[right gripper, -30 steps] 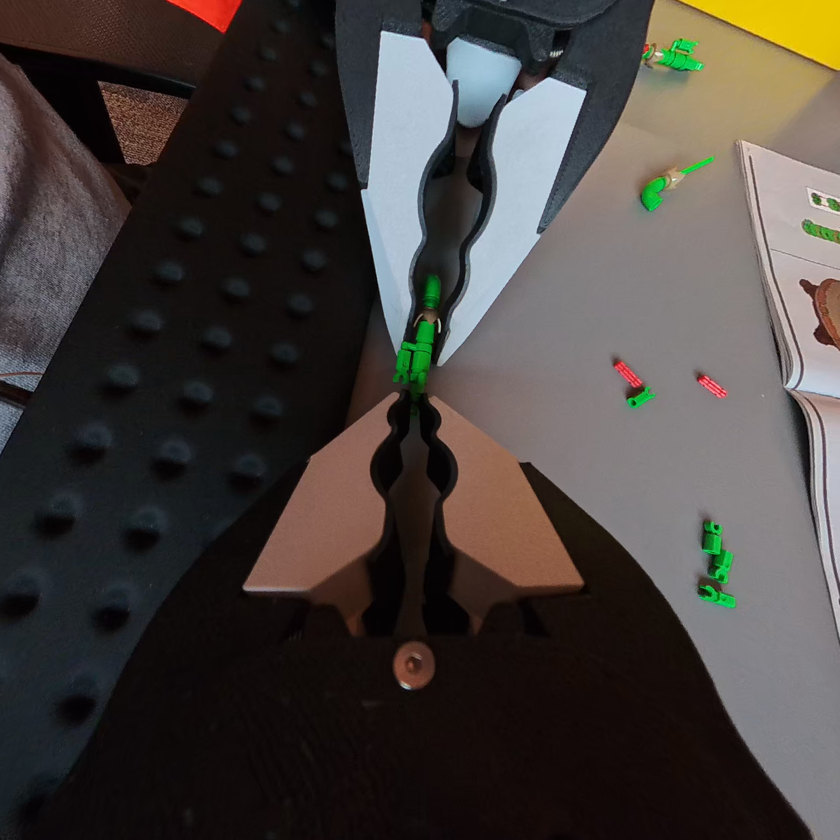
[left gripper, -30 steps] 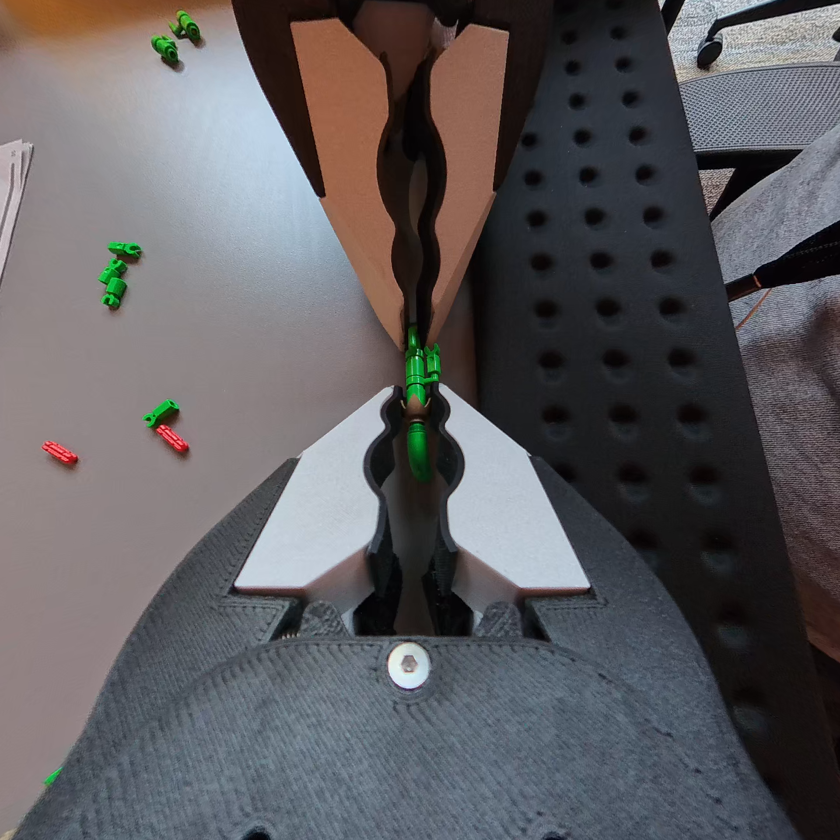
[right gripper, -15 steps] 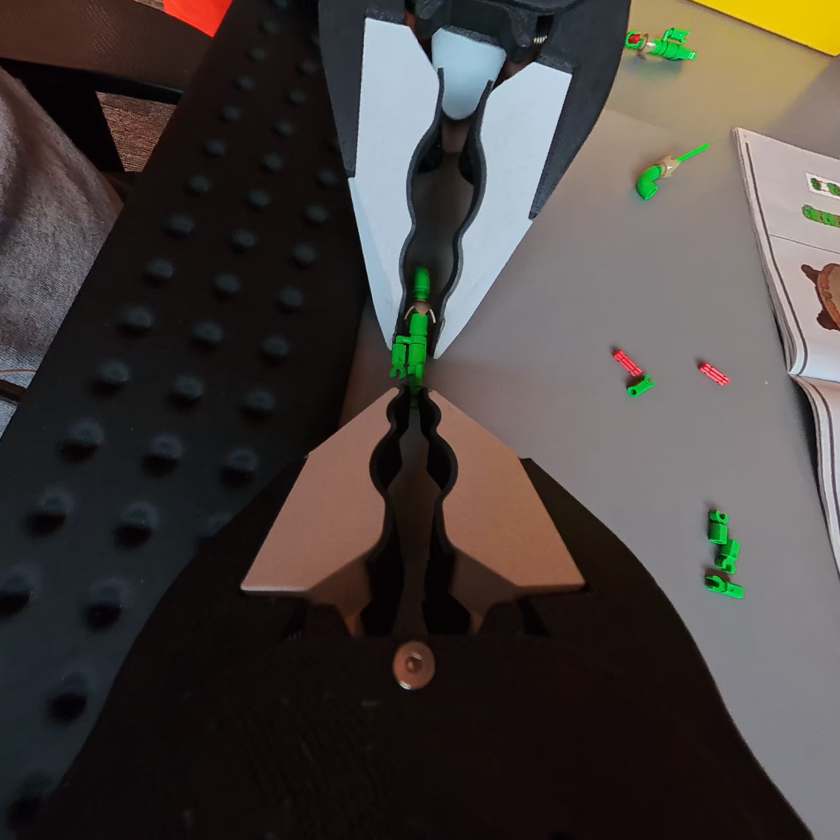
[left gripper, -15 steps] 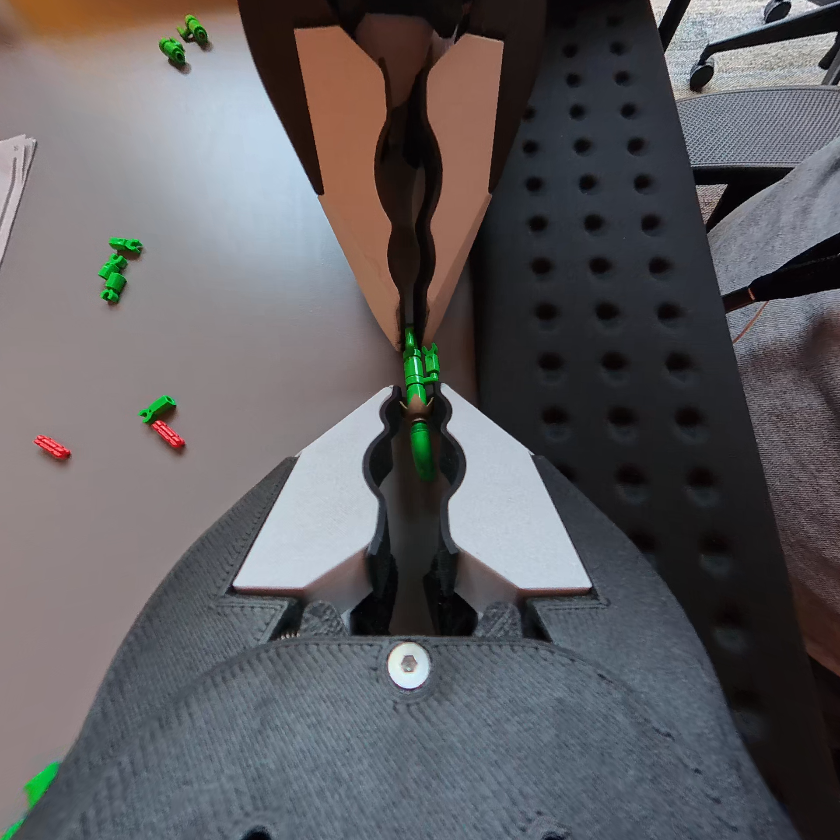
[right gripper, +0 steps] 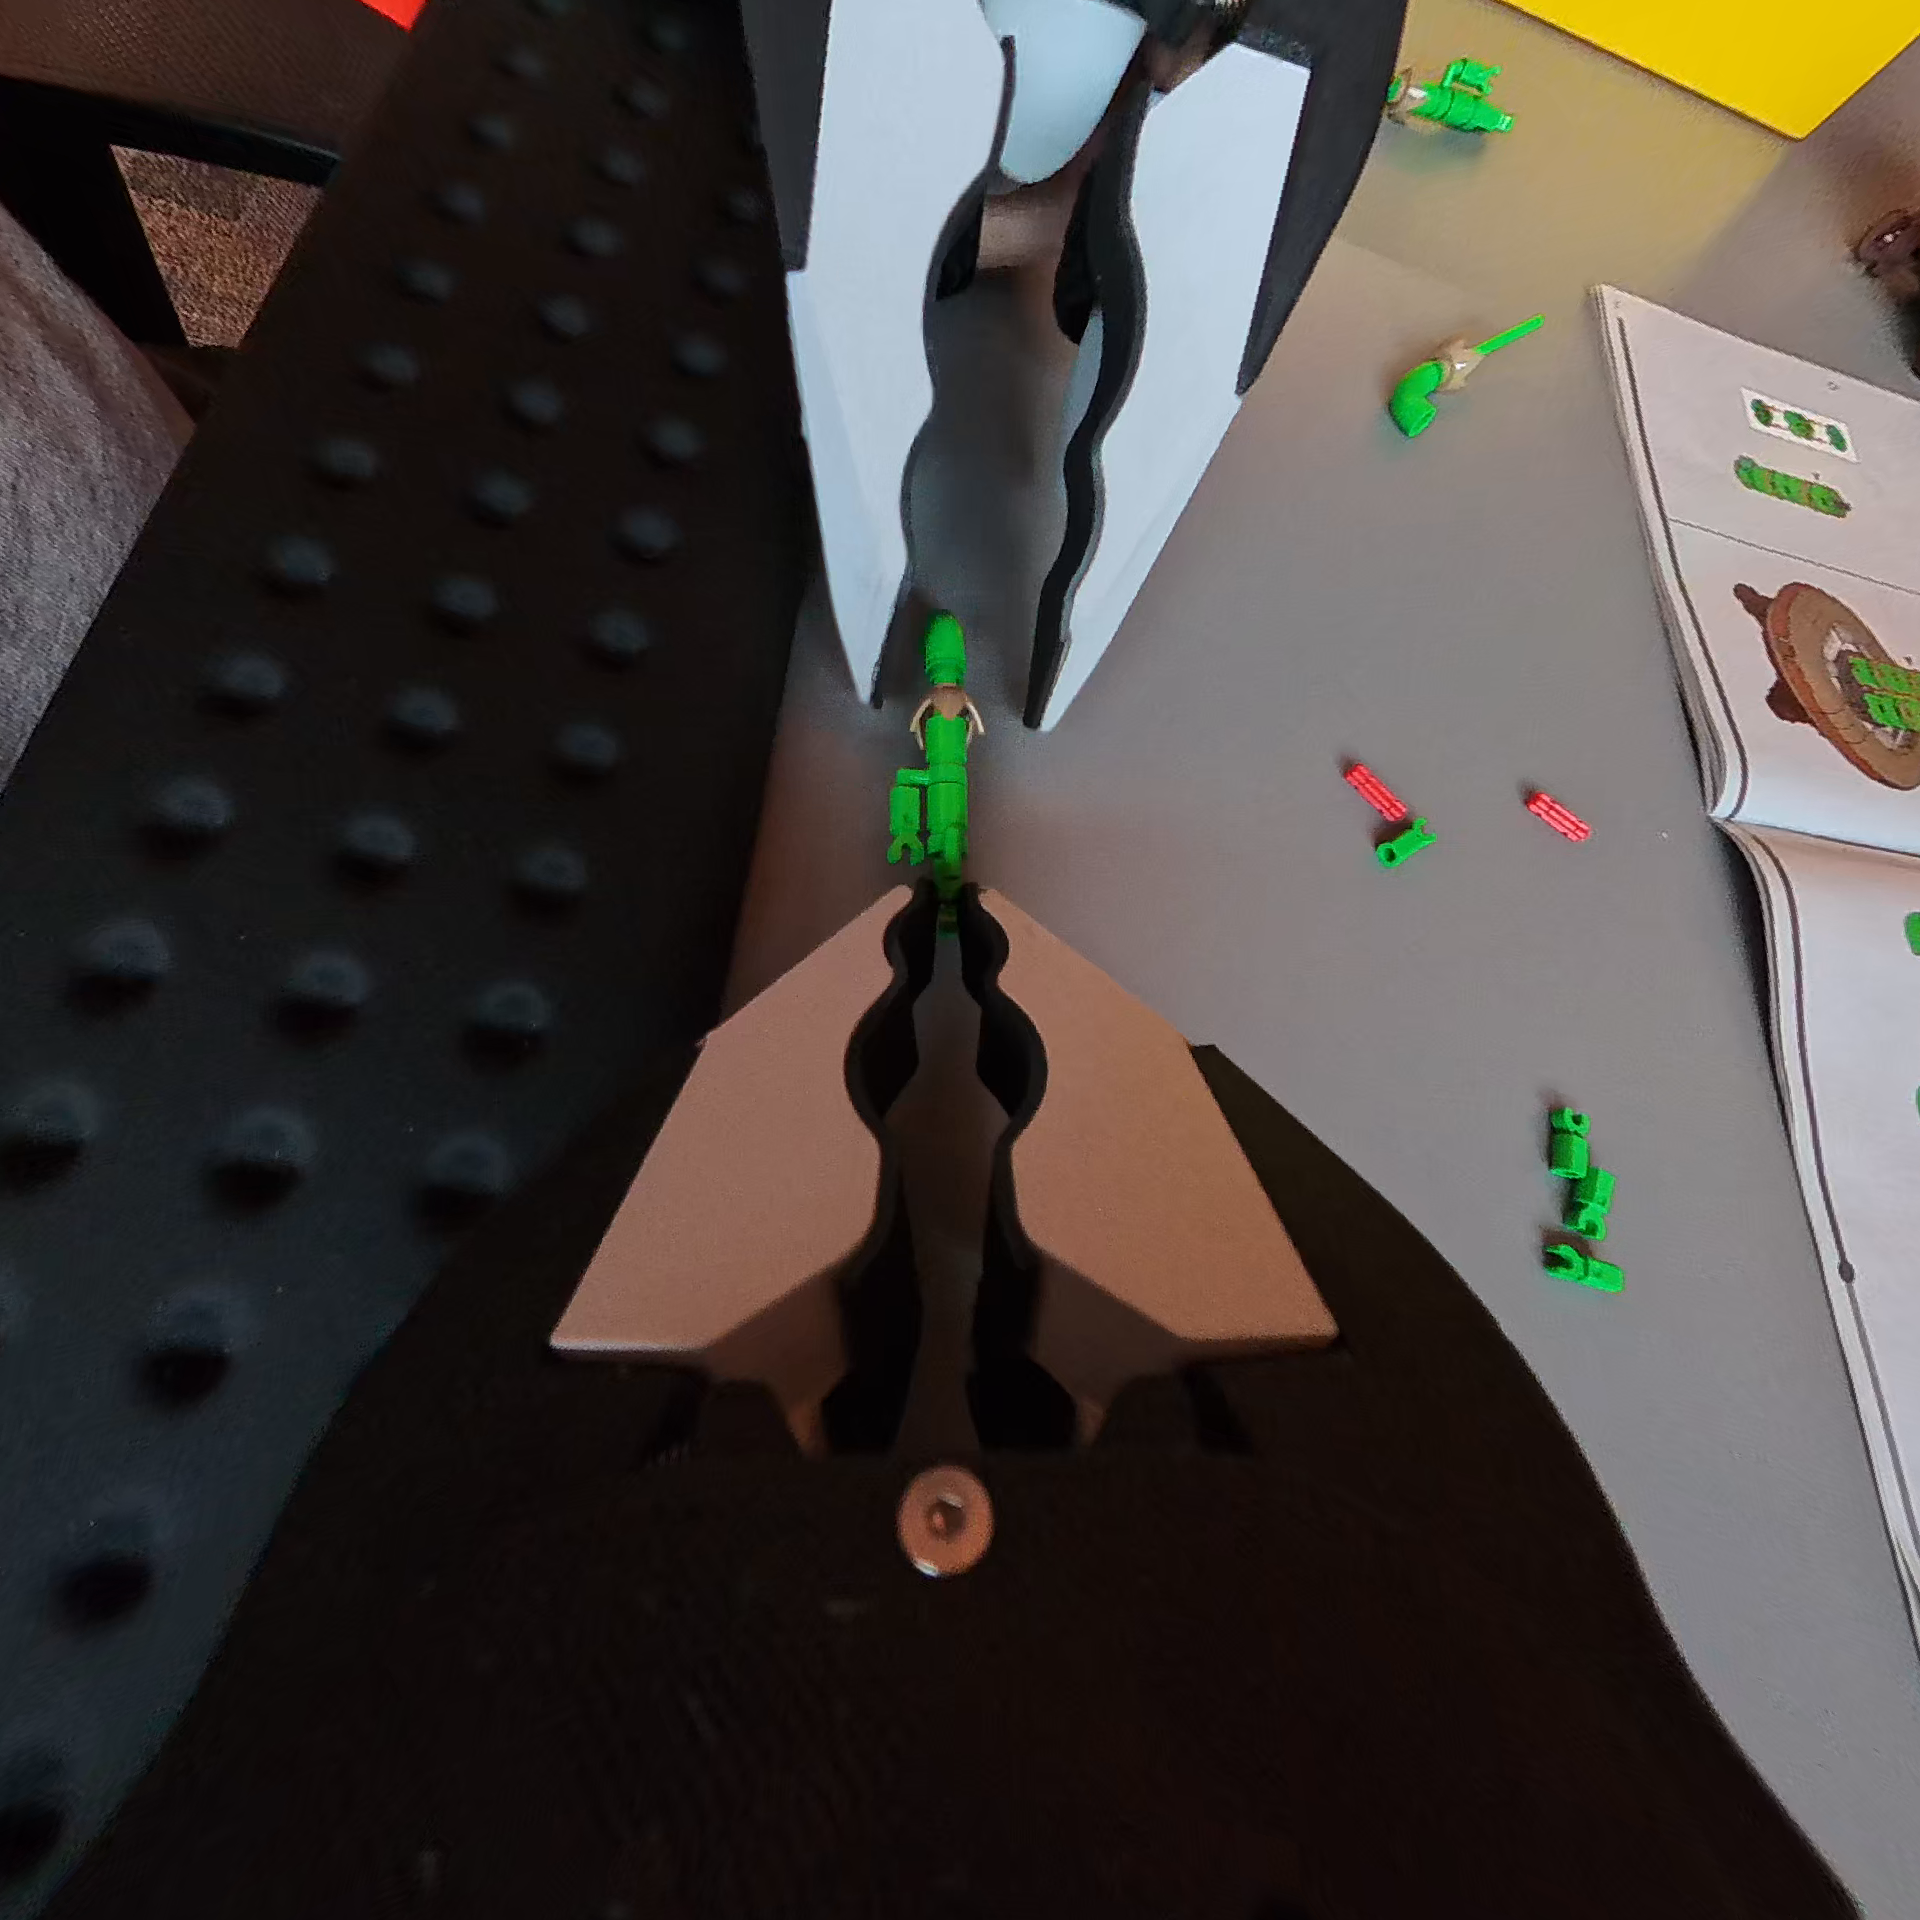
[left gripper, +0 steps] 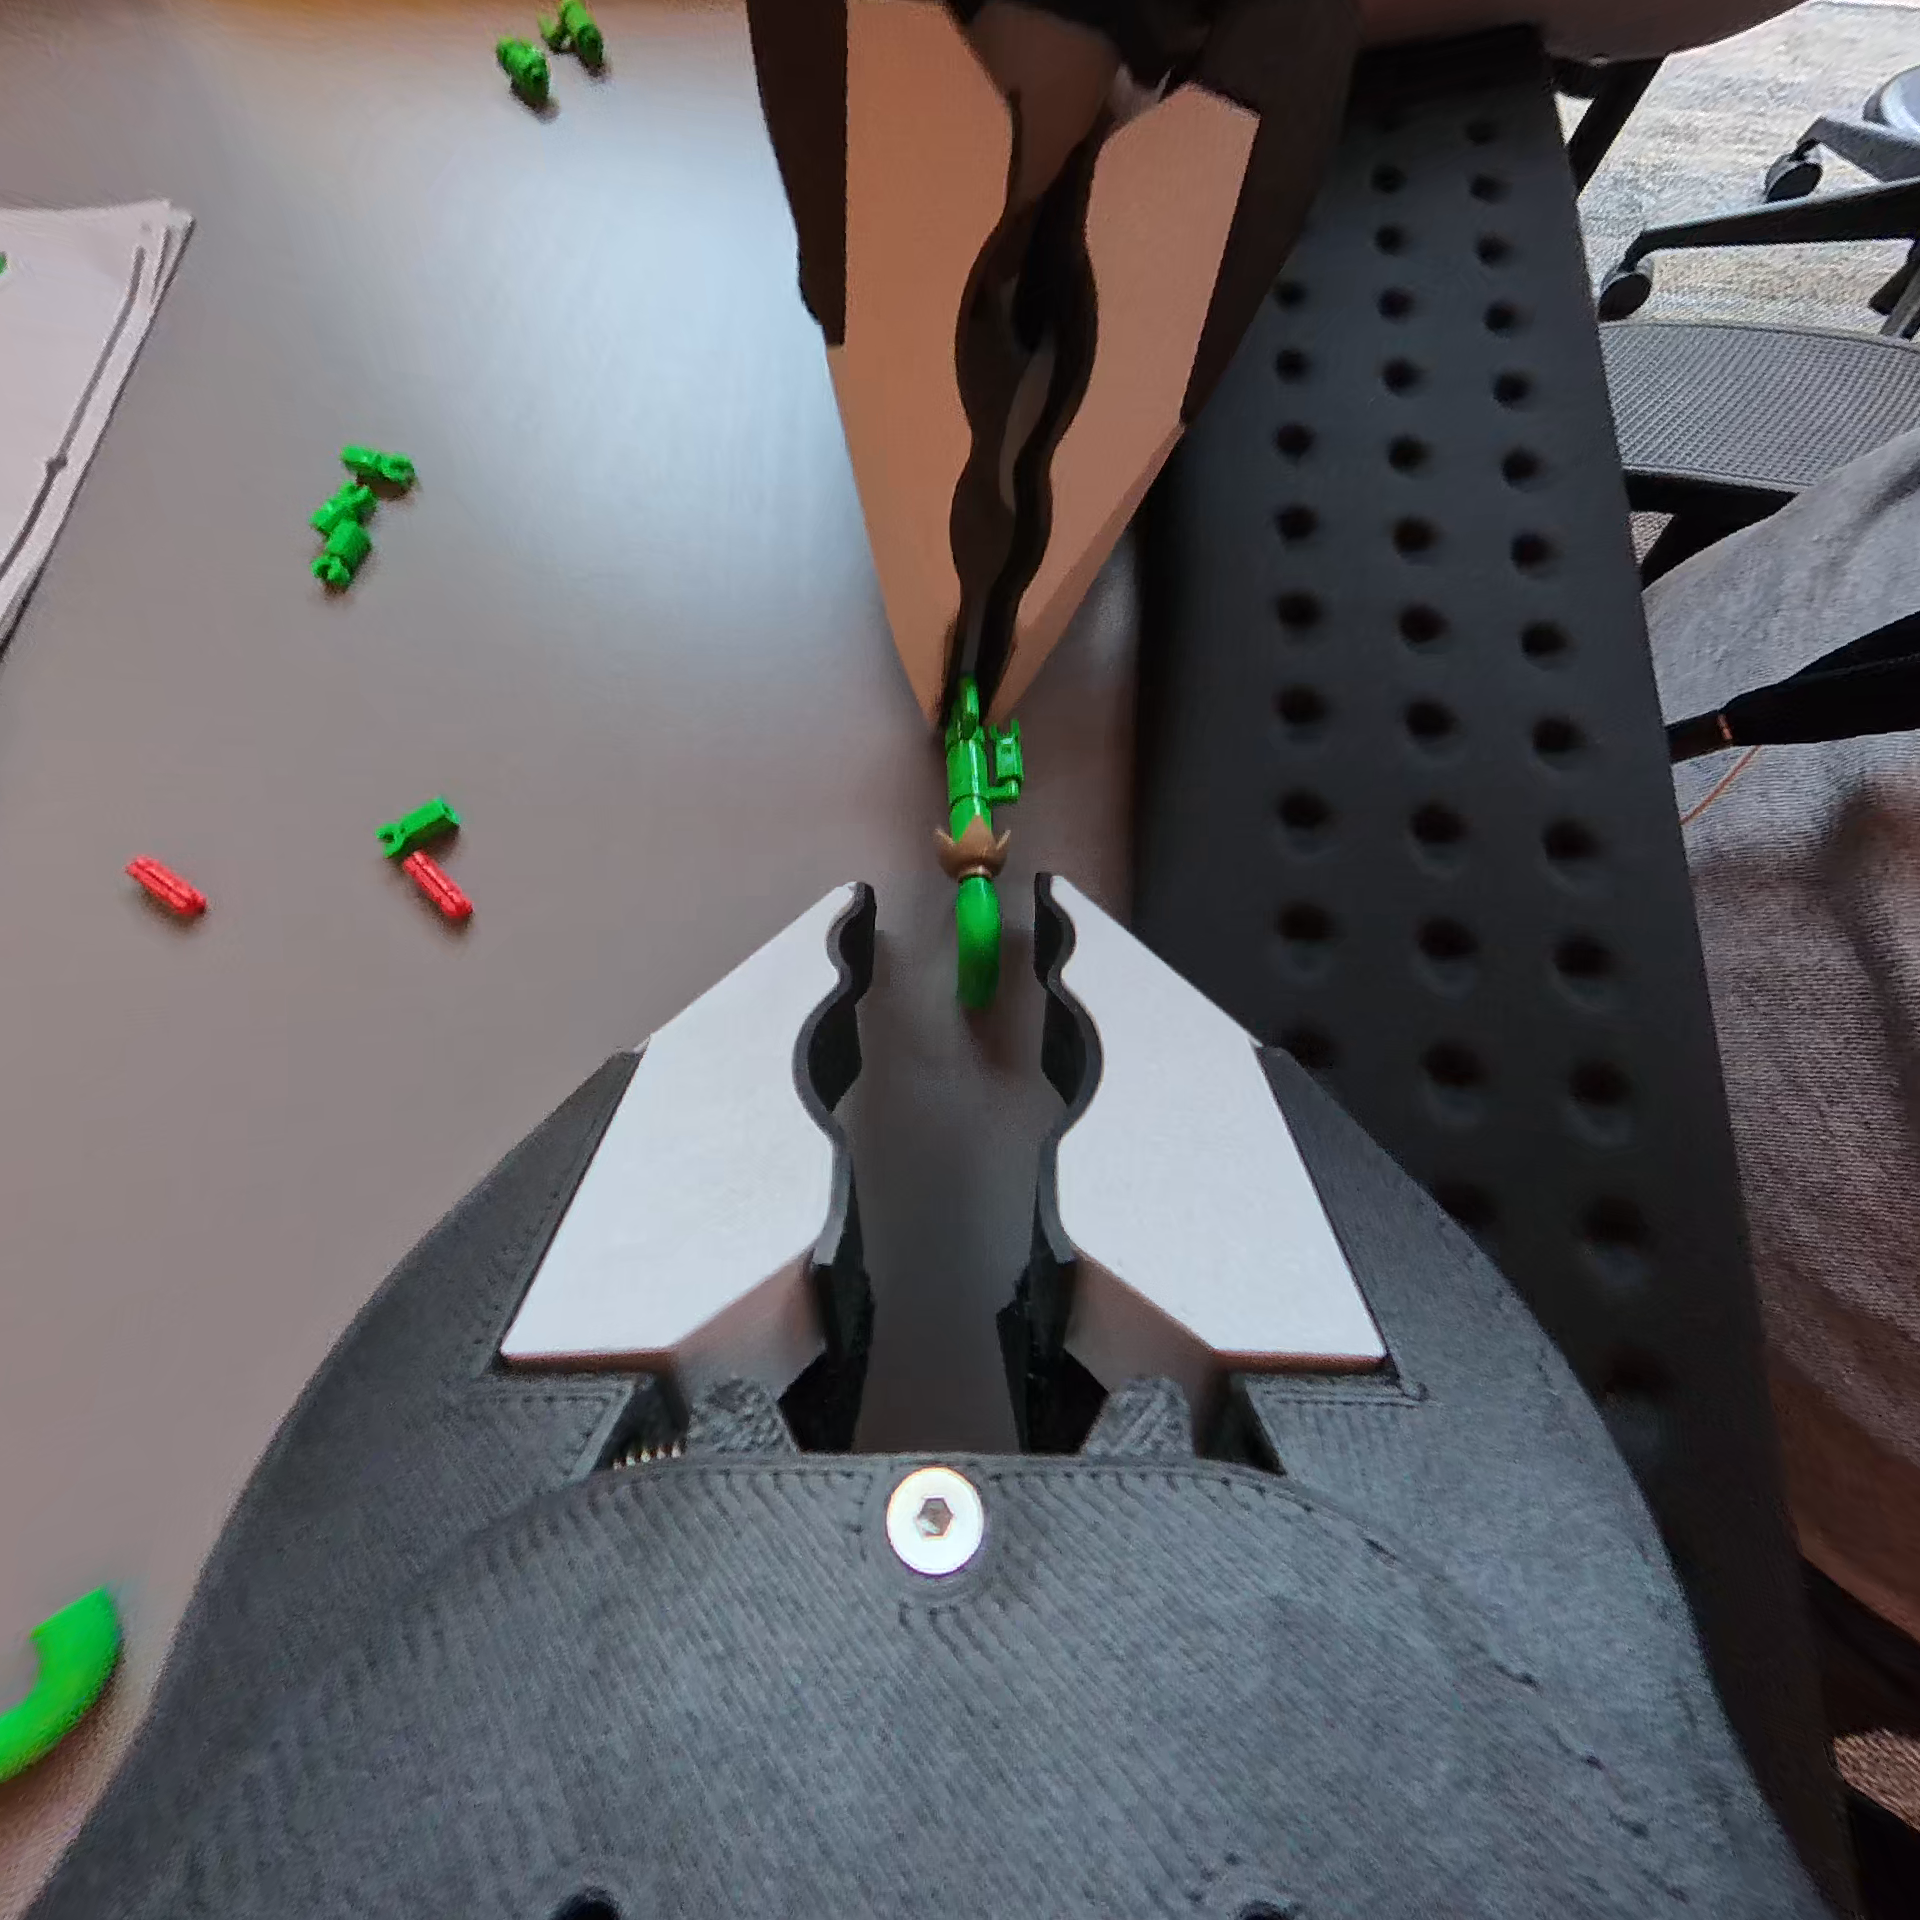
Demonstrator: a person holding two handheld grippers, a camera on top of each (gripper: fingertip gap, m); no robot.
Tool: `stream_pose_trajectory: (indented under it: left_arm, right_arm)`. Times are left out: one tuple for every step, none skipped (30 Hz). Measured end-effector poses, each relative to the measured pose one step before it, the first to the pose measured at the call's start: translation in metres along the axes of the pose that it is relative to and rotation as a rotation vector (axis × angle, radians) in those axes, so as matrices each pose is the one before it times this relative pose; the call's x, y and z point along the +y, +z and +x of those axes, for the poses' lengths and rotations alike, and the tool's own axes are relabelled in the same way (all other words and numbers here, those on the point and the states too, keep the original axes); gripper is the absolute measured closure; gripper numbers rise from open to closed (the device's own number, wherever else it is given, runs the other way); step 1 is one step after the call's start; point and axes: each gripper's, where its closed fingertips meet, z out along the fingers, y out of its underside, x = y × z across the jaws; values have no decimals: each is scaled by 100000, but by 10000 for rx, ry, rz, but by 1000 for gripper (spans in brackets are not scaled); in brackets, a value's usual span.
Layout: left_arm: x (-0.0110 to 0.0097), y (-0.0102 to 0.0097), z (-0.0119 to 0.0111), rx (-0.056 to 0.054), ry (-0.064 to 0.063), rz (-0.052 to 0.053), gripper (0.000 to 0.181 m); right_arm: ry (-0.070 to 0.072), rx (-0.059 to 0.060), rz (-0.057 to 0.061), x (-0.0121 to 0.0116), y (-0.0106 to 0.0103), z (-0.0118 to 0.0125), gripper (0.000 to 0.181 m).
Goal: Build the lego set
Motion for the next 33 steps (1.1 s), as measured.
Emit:
stream_pose_trajectory:
  left_arm:
    - [240, -7, -9, 41, -80, -101, 153]
    - [92, -23, 20, 54, -78, -14, 154]
    - [22, -70, -1, 45, -77, 7, 155]
    - [55, -40, -61, 11, -79, -3, 156]
    - [16, -55, -73, 15, -96, 25, 158]
    - [31, -41, -108, -6, -107, 5, 160]
    - [27, -53, -24, 48, -90, 5, 161]
    - [17, -45, -42, 26, -76, 11, 163]
    - [15, -10, -50, 10, -57, 11, 164]
    - [7, 20, 94, 90, -15, -5, 168]
    - [32, 70, 312, 211, 47, -27, 169]
    - [-45, 45, 26, 17, 12, 10, 170]
    - [-15, 15, -16, -9, 25, 5, 171]
    - [-8, 18, -9, -1, 7, 23, 172]
    - [-10, 12, 4, -2, 13, 2, 174]
    - [-12, 14, 13, -18, 49, -4, 175]
    - [-34, 52, 19, -21, 67, 2, 175]
    - [-39, 58, 17, -12, 48, -3, 175]
    - [-45, 55, 26, 9, 6, 1, 175]
    - [-14, 24, -3, 20, -27, 2, 175]
    - [-11, -7, 0, 35, -51, 8, 175]
    - [3, -8, -3, 37, -55, 6, 175]
    - [-9, -5, -2, 33, -42, 4, 175]
    - [6, -4, 13, 35, -32, 3, 175]
    - [-1, -15, 13, 35, -40, 5, 175]
    - [-2, -4, 5, 39, -52, 6, 175]
    - [-2, -17, 9, 38, -49, 4, 175]
    - [-1, -8, 7, 27, -28, -1, 175]
    - [11, -12, 11, 9, 1, -2, 175]
    - [0, 5, 7, -16, 32, -11, 175]
    - [-6, -2, -1, -35, 56, -6, 175]
    - [-47, -14, -35, -50, 47, 20, 175]
    - [-110, -55, -64, -45, 21, 65, 175]
  right_arm:
    - [14, 12, 7, 47, -51, 36, 177]
    - [13, 13, 4, 56, -41, 43, 177]
    - [8, 6, 6, 37, -35, 40, 177]
    - [18, -1, 10, 31, -32, 24, 177]
    - [23, -8, 8, 40, -31, 38, 177]
    - [12, -6, 5, 44, -41, 27, 177]
    - [13, -11, 14, 38, -40, 26, 177]
    - [20, -18, 13, 26, -30, -1, 177]
    - [24, -16, 30, -29, -27, 7, 177]
    - [40, -44, 32, -35, -12, -15, 177]
    - [45, -67, 3, 15, 3, -50, 177]
    - [47, -73, -35, 73, 7, -42, 177]
    - [40, -40, 26, -18, -17, -20, 177]
    - [43, -21, -1, 20, -8, -5, 177]
    - [11, -8, -1, 0, -12, -10, 178]
    - [-36, 28, 6, -5, -5, -7, 178]
    - [-57, 34, 13, -32, 8, -25, 177]
    - [-37, 12, -3, -23, 20, -40, 177]
    - [-11, 2, 4, -25, 10, -43, 176]
    - [-1, 22, 8, -21, -2, 20, 176]
    - [14, -1, 26, -26, -20, 12, 175]
    - [34, -3, 43, -48, -47, 26, 175]
    - [35, -15, 74, -76, -76, 17, 175]
    - [61, -17, 97, -99, -92, 39, 175]
    - [111, -14, 113, -118, -117, 82, 174]
    - [129, -33, 129, -125, -139, 77, 174]
    - [127, -49, 130, -129, -146, 50, 174]
    - [128, -36, 122, -121, -136, 79, 174]
    - [108, -57, 106, -104, -103, 40, 176]
    - [66, -75, 86, -96, -92, -27, 178]
    - [43, -35, 59, -59, -66, 7, 178]
    - [18, 3, 40, -26, -82, 26, 178]
    - [-7, 43, 34, 3, -104, 83, 178]
